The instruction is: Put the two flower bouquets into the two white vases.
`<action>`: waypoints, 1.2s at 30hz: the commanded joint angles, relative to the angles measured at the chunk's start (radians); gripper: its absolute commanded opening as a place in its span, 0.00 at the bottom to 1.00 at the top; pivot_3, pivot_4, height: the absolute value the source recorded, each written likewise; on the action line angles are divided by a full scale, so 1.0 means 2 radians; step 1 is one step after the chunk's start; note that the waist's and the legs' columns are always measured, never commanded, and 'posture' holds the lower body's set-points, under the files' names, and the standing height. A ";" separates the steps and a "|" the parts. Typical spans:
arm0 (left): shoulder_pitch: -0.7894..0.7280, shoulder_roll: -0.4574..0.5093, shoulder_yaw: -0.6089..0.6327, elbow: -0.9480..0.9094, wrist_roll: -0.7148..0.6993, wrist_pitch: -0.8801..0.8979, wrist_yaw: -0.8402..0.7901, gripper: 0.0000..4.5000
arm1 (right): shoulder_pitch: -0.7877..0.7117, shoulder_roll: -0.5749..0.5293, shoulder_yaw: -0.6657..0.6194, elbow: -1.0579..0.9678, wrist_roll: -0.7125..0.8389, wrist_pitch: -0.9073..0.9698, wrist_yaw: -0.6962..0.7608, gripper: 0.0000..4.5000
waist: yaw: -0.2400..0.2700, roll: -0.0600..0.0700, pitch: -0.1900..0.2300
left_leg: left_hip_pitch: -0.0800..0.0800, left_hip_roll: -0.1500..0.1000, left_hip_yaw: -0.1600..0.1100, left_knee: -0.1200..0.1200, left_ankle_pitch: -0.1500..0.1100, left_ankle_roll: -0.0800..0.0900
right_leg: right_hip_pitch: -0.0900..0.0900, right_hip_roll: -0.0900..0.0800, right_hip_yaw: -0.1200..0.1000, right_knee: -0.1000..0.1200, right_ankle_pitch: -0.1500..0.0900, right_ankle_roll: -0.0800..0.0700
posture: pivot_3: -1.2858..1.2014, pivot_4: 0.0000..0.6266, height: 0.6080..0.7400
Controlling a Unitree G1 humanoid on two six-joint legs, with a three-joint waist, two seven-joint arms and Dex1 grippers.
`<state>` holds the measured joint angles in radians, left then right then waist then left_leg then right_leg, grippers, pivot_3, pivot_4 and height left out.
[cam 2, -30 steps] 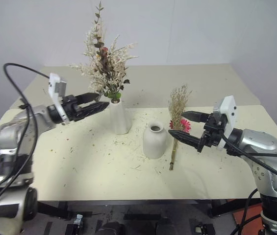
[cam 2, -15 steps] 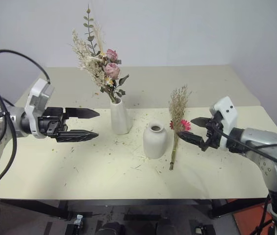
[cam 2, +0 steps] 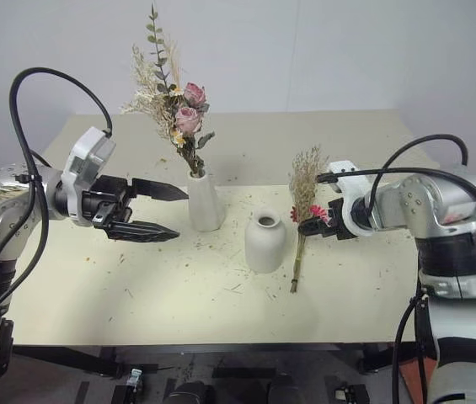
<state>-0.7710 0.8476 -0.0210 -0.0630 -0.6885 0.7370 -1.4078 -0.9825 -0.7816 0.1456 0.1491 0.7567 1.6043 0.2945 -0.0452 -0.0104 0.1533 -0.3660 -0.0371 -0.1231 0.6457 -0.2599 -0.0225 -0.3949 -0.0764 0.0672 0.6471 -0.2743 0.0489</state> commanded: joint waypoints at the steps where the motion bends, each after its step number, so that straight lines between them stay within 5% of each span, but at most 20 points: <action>1: -0.006 -0.001 0.006 -0.005 0.002 -0.010 -0.002 0.99 | -0.026 0.023 0.028 0.056 -0.016 0.005 -0.023 1.00 | 0.000 0.000 0.000 | 0.000 0.000 0.000 0.000 0.000 0.000 | 0.000 0.000 0.000 0.000 0.000 0.000 | 0.52 0.24 1.00; 13: 0.013 0.004 0.021 -0.022 -0.006 -0.003 0.006 0.99 | -0.054 0.125 0.019 0.168 -0.144 -0.020 -0.044 1.00 | -0.010 0.000 0.000 | -0.002 0.000 0.000 0.000 0.001 0.001 | -0.004 0.000 0.001 0.002 0.000 0.000 | 0.52 0.24 1.00; 17: 0.019 0.008 0.026 -0.027 -0.010 -0.001 0.011 1.00 | -0.046 0.131 0.030 0.176 -0.175 -0.050 -0.033 0.82 | -0.012 0.000 0.000 | -0.002 0.000 0.000 0.000 0.001 0.001 | -0.003 0.000 0.001 0.002 0.001 0.000 | 0.52 0.24 1.00; 28: 0.025 0.015 0.033 -0.031 -0.015 0.004 0.015 1.00 | -0.027 0.134 -0.052 0.142 -0.220 -0.027 -0.052 0.00 | -0.012 0.000 0.000 | -0.001 0.000 0.000 0.000 0.001 0.002 | -0.004 0.000 0.001 0.005 0.001 -0.001 | 0.52 0.24 1.00; 36: 0.015 0.013 0.026 -0.016 -0.010 0.002 0.010 1.00 | 0.014 0.140 -0.201 0.019 -0.219 -0.102 -0.074 0.00 | -0.011 0.000 0.000 | -0.002 0.000 0.000 0.000 0.001 0.002 | -0.004 0.000 0.001 0.005 0.001 -0.001 | 0.52 0.24 1.00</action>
<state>-0.7123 0.8610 0.0133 -0.0957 -0.7069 0.7447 -1.3797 -0.9534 -0.4923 -0.1915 0.2998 0.3173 1.4776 0.1551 -0.0669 -0.0098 0.1526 -0.3700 -0.0377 -0.1222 0.6452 -0.2573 -0.0193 -0.4029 -0.0765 0.0683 0.6570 -0.2719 0.0478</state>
